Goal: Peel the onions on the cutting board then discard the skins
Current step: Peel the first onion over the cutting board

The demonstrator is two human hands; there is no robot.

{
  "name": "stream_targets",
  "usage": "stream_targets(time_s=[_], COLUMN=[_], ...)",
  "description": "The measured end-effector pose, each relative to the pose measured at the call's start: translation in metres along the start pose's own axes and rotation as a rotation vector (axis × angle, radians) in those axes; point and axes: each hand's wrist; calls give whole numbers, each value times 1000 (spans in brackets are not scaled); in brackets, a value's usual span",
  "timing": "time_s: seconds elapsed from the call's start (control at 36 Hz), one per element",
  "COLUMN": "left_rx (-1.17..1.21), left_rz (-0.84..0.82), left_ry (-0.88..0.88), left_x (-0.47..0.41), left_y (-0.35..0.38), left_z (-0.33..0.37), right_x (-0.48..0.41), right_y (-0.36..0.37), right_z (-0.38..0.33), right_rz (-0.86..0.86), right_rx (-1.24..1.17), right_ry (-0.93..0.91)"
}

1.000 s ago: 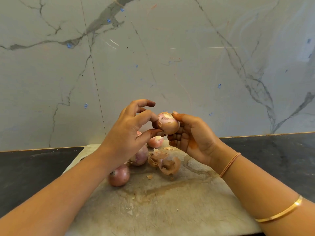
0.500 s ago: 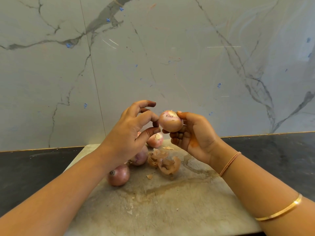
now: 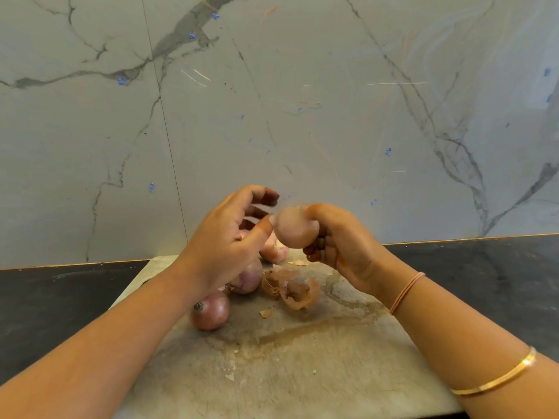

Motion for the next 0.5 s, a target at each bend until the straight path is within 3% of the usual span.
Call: stream_targets(time_s=[0.17, 0.5], left_rx=[143, 110], left_rz=[16, 64], left_ry=[-161, -197], left_x=[0, -2], left_y=[1, -2], left_z=[-2, -8], right_x=[0, 2], right_y=[2, 2], right_z=[3, 3], right_rz=[-94, -146], right_rx=[241, 314], right_ry=[-148, -213])
Point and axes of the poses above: each hand's wrist, its own x-axis away from the middle knuckle, its own y-axis out of the palm, z = x × y, and after that the axes turned 13 degrees about -x, right-handed
